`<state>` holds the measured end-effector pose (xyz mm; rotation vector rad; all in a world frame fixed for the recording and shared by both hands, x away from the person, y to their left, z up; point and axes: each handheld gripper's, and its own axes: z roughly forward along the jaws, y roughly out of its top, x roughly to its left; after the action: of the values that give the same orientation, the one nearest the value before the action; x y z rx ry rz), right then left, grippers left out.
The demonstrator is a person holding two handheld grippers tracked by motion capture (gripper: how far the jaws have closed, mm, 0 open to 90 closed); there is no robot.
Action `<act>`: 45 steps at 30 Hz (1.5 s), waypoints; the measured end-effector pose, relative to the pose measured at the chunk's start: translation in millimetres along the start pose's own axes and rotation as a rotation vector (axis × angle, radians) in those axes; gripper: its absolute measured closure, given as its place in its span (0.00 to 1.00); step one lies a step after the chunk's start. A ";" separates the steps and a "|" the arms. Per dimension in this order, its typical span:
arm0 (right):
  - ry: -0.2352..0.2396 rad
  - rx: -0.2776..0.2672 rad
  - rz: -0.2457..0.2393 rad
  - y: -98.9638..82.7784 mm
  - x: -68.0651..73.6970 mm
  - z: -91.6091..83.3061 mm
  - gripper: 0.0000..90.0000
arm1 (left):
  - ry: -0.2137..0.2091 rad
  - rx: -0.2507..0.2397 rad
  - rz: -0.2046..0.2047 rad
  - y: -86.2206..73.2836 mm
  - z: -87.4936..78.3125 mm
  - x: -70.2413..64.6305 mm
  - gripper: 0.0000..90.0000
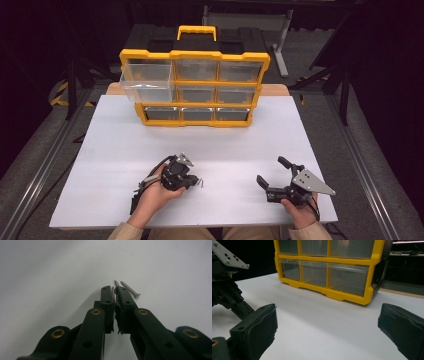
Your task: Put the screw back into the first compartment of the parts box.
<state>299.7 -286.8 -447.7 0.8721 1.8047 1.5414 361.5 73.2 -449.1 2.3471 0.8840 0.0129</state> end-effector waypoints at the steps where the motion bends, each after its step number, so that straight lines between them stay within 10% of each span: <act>1: -0.001 0.004 0.003 -0.1 0.1 -0.1 0.03 | 0.001 0.003 0.001 1.1 0.1 0.1 0.95; 24: -0.001 -0.004 0.004 0.5 -1.0 -1.3 0.03 | -0.097 0.037 -0.051 11.8 -17.3 9.6 0.96; 45: 0.005 -0.009 0.008 0.6 -0.5 -1.1 0.03 | -0.107 0.025 0.022 75.0 -126.2 17.1 0.96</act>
<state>299.2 -287.8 -446.9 0.8732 1.7985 1.5563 391.8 109.3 -309.0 2.3569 0.8107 -0.1148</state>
